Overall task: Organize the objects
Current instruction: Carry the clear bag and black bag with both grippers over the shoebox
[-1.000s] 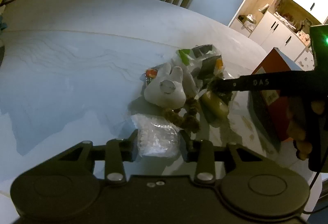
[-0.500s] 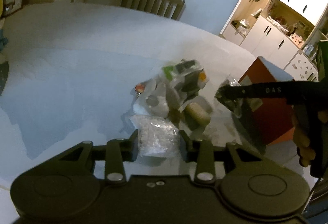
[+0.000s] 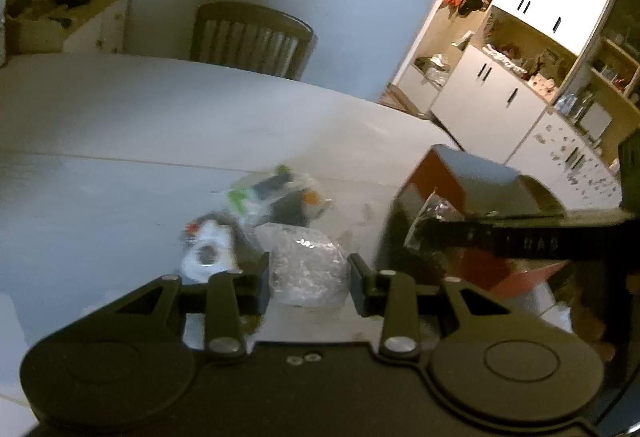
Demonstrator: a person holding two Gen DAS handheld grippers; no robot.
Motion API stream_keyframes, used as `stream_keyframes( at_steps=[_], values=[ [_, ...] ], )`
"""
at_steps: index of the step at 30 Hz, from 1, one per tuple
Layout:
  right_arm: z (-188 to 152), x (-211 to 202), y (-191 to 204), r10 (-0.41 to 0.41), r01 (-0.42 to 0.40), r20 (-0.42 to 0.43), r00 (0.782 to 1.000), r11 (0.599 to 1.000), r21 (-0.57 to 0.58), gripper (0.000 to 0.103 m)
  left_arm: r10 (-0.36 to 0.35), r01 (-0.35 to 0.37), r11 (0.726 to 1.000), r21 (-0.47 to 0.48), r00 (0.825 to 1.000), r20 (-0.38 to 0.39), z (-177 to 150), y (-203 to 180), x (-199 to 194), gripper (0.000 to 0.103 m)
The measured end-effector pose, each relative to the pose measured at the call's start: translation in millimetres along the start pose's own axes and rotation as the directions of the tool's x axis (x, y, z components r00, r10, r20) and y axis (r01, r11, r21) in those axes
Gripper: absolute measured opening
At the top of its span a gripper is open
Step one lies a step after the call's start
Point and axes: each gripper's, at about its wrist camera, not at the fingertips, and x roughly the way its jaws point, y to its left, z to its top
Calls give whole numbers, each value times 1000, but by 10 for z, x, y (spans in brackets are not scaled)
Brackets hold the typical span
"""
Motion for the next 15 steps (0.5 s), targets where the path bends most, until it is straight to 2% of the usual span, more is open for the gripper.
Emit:
stream_keyframes(
  at_steps=[15],
  values=[
    [-72, -665, -558, -24, 23, 55, 998, 999, 24, 33, -78, 78, 993, 90, 997, -4, 253, -936, 186, 37]
  ],
)
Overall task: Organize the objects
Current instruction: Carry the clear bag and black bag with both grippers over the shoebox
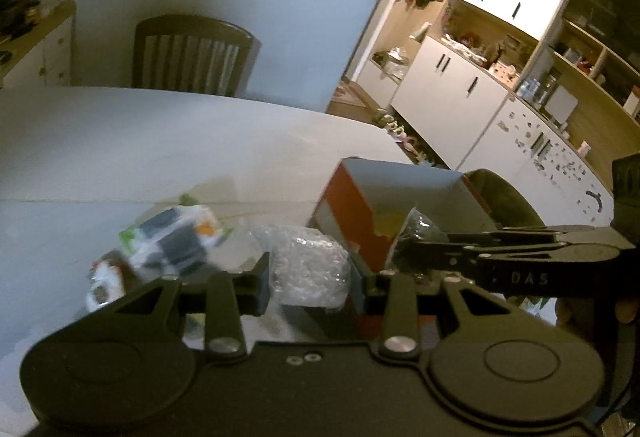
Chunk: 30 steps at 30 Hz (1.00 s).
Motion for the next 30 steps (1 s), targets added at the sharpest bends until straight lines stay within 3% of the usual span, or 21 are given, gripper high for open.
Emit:
stream_keyframes(
  at_steps=[20, 30],
  values=[
    [-123, -326, -1166, -49, 47, 17, 999, 995, 90, 33, -72, 82, 990, 117, 993, -89, 97, -1104, 859, 37],
    [-210, -288, -1791, -105, 106, -12, 994, 986, 125, 33, -44, 63, 989, 132, 989, -140, 120, -1431, 1408, 37]
  ],
)
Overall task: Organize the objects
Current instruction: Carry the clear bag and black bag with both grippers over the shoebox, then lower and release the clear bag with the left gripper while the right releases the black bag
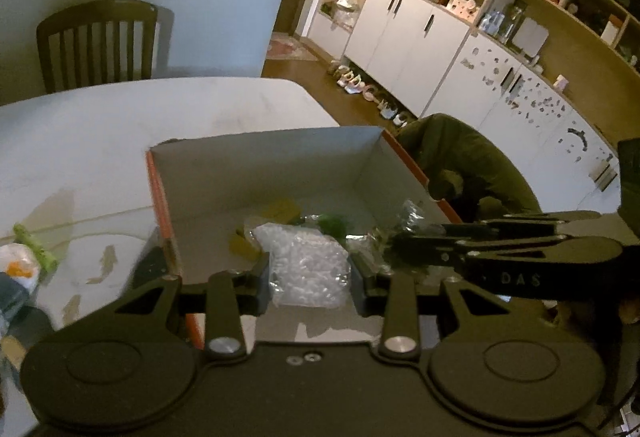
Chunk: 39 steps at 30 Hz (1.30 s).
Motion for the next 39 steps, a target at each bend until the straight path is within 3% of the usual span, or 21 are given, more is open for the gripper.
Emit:
stream_keyframes(
  at_steps=[16, 25, 39],
  values=[
    [147, 570, -416, -63, 59, -63, 996, 997, -58, 33, 136, -134, 990, 31, 990, -47, 383, -16, 681, 37],
    [401, 935, -439, -86, 81, -67, 994, 994, -79, 33, 165, -161, 986, 47, 982, -96, 436, 20, 961, 37],
    [378, 1339, -432, -108, 86, -156, 982, 986, -142, 33, 180, -172, 983, 59, 968, -173, 408, 69, 1186, 37]
  ],
)
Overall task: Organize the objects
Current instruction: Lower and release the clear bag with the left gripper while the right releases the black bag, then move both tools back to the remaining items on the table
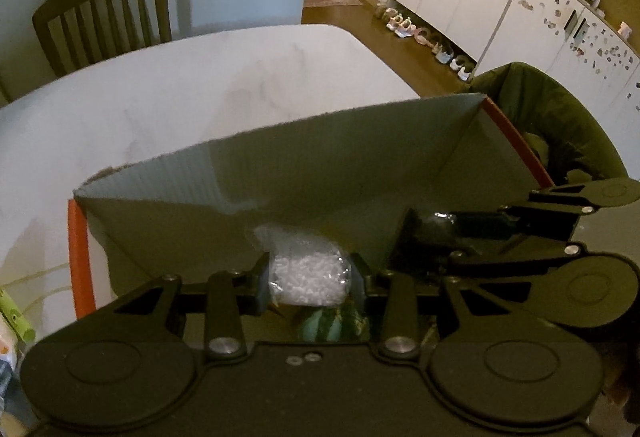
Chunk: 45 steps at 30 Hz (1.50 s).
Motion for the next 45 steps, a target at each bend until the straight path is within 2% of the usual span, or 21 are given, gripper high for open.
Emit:
stream_keyframes(
  at_steps=[10, 13, 19, 33, 45],
  values=[
    [-13, -43, -24, 16, -16, 9, 1000, 1000, 11, 34, 8, -8, 1000, -20, 999, -31, 0, 54, 63, 43],
    [-33, -85, -41, 27, -27, 21, 999, 1000, 13, 40, 20, -20, 1000, -17, 1000, -25, -3, 60, 32, 58],
    [-82, -178, -82, 39, -40, 31, 999, 999, 29, 49, 13, -13, 1000, -19, 1000, -7, -23, 59, -53, 61],
    [-204, -610, -67, 86, -90, 104, 991, 995, 32, 51, -6, 7, 1000, -10, 997, 83, -97, 46, -481, 70],
    [-265, -1115, 20, 118, -127, 198, 973, 991, 33, 55, -42, 38, 999, 22, 982, 186, -184, -13, -1056, 77]
  ],
)
